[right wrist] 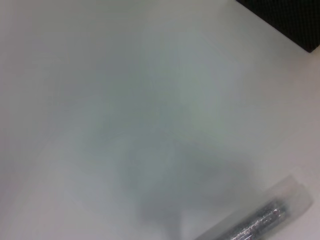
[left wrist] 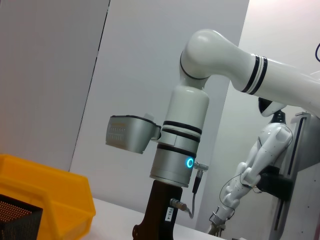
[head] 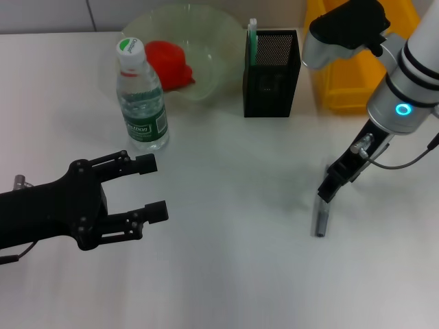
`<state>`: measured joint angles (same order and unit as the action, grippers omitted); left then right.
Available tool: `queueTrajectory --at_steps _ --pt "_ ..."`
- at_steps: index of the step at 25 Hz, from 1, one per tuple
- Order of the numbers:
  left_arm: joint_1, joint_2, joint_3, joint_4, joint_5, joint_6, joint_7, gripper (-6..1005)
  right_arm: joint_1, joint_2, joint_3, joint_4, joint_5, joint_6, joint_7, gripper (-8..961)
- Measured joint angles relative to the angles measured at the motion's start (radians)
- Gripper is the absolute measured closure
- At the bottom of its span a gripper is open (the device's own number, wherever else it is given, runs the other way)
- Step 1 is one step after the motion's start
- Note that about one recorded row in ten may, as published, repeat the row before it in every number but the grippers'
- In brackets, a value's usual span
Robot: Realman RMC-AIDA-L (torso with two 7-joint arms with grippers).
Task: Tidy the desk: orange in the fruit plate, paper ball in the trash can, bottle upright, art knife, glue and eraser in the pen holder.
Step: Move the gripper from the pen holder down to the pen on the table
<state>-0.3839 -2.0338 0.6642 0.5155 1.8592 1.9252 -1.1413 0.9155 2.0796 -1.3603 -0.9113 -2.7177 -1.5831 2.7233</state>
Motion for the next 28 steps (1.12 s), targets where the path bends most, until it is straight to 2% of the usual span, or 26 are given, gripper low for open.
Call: queueTrajectory --at_steps 17,28 --pt "0.007 0.000 0.000 0.000 -0.001 0.009 0.019 213 0.053 0.007 -0.002 0.138 -0.003 0.097 0.018 379" --pt "0.008 0.003 0.000 0.000 0.000 0.009 0.025 213 0.083 0.008 -0.004 0.187 -0.007 0.114 0.018 393"
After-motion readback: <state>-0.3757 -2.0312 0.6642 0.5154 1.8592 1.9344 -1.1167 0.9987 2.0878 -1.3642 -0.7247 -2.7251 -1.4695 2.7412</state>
